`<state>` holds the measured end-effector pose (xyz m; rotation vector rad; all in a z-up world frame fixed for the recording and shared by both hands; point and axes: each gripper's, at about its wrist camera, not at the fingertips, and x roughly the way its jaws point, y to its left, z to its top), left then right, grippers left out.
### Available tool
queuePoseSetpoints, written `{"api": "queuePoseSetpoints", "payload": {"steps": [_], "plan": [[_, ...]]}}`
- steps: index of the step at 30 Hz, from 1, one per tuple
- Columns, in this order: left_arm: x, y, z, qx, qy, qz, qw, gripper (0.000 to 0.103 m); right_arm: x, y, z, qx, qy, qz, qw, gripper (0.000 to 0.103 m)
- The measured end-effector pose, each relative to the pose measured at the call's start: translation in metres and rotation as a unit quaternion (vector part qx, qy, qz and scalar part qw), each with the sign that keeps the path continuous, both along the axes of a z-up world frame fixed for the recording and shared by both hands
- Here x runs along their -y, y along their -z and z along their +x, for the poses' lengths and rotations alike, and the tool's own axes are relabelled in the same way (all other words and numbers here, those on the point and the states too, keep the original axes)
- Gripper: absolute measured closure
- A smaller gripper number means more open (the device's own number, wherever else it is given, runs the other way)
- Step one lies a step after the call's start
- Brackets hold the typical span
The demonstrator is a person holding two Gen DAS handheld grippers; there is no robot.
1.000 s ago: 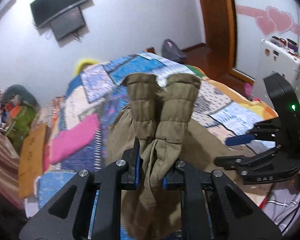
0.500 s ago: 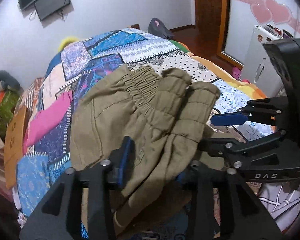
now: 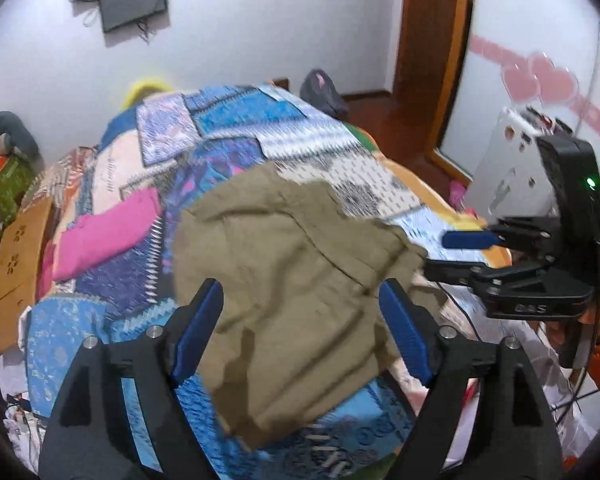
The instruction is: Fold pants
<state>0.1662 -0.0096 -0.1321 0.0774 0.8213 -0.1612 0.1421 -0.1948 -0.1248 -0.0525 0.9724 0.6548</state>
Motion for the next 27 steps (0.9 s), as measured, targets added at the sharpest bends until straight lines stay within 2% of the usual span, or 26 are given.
{"api": "queuePoseSetpoints", "payload": {"steps": [3,6,10,13,20,25,27], "plan": [[-0.017,0.0,0.008,0.002,-0.026,-0.01,0.9996,0.023,0.001,-0.01,0.0,0.014,0.003,0.003,1.0,0.058],[-0.029,0.017,0.018,-0.021,-0.045,-0.003,0.9987,0.023,-0.004,-0.02,0.004,0.026,0.002,0.013,1.0,0.058],[-0.023,0.052,0.019,-0.069,-0.028,-0.001,0.9972,0.023,-0.022,-0.025,0.007,0.036,-0.009,0.026,0.999,0.057],[-0.016,0.065,0.013,-0.074,-0.025,0.004,0.9969,0.022,-0.036,-0.02,0.008,0.033,-0.02,0.03,0.999,0.057],[-0.019,0.061,0.007,-0.069,-0.018,0.014,0.9973,0.022,-0.047,0.016,0.005,-0.012,-0.03,0.03,0.999,0.054],[-0.044,0.047,0.013,-0.06,-0.042,0.011,0.9973,0.022,-0.037,0.03,0.002,-0.035,-0.027,0.041,0.998,0.053],[-0.053,0.045,0.02,-0.056,-0.051,0.03,0.9967,0.015,-0.038,0.03,0.002,-0.032,-0.034,0.035,0.998,0.052]]}}
